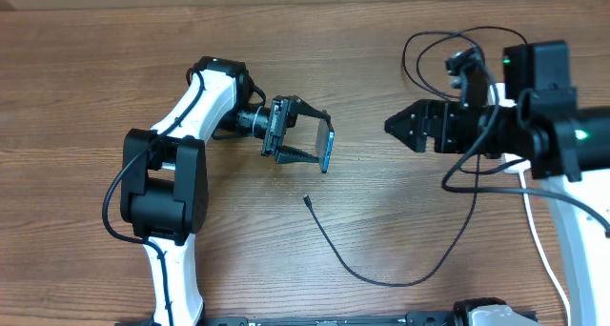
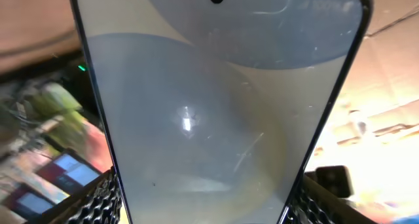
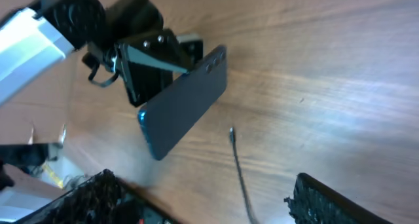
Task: Plug charger to phone and switch on socket
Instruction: 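Reach the right gripper toward the phone's lower edge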
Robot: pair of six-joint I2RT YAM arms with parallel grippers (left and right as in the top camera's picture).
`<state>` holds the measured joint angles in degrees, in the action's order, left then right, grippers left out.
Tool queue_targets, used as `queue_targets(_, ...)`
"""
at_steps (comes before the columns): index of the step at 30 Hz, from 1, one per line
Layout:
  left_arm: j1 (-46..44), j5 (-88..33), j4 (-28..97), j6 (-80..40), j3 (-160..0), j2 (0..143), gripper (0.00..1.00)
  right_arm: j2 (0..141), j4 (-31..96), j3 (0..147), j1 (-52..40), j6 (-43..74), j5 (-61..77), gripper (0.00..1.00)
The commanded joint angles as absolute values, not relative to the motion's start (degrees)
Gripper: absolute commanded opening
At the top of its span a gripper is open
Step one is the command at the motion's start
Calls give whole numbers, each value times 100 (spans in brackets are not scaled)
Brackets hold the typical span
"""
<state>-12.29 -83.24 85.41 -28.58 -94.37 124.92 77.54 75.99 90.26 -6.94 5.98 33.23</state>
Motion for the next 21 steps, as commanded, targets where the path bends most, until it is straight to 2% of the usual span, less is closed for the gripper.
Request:
queue_targets(1, -1245, -7881, 8230, -2849, -9465, 12234, 69, 7891, 7673, 8910, -840, 574, 3481, 85)
queue_targets(8, -1256, -7382, 7288, -2832, -9465, 12234, 65, 8093, 7452, 8340, -1234, 633, 3476, 85)
queue_targets(21, -1555, -7111, 7017, -2567, -9465, 12234, 62, 8193, 5153, 6934, -2174, 1817, 3428, 76)
